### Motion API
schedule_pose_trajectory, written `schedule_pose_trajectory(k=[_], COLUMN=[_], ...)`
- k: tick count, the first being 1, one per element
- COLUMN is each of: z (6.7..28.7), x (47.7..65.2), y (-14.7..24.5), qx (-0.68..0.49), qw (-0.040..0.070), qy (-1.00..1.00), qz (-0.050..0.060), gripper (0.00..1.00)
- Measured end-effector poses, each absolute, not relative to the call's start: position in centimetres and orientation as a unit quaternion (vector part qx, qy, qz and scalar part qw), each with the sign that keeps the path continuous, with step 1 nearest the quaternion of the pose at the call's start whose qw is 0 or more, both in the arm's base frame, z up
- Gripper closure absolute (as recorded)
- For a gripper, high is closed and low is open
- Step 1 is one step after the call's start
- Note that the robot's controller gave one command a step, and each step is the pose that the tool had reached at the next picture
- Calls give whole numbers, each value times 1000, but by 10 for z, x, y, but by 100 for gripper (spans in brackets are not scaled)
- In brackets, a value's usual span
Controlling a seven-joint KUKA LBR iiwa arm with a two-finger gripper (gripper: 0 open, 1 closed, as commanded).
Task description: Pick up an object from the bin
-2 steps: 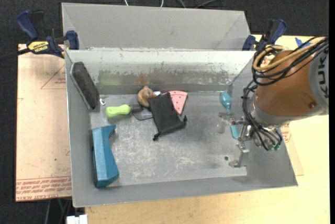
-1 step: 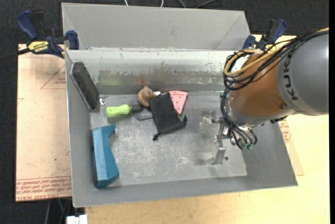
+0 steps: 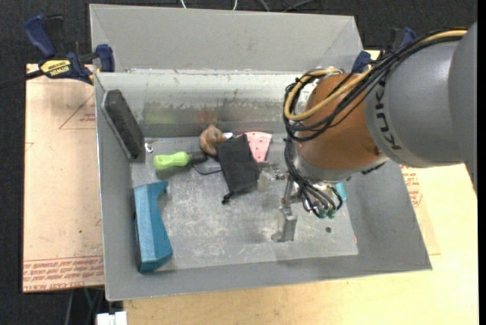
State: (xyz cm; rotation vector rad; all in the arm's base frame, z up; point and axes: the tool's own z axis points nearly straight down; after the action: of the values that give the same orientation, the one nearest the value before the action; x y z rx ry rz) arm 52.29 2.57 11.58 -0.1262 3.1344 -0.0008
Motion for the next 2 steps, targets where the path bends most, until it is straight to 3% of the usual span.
schedule_pose_trajectory(k=[1,2], z=[104,83], x=[593,581], y=[60,79], qx=[-108,-66], qw=[4,1], qy=[994,998], qz=[-1,2], gripper=[0,100])
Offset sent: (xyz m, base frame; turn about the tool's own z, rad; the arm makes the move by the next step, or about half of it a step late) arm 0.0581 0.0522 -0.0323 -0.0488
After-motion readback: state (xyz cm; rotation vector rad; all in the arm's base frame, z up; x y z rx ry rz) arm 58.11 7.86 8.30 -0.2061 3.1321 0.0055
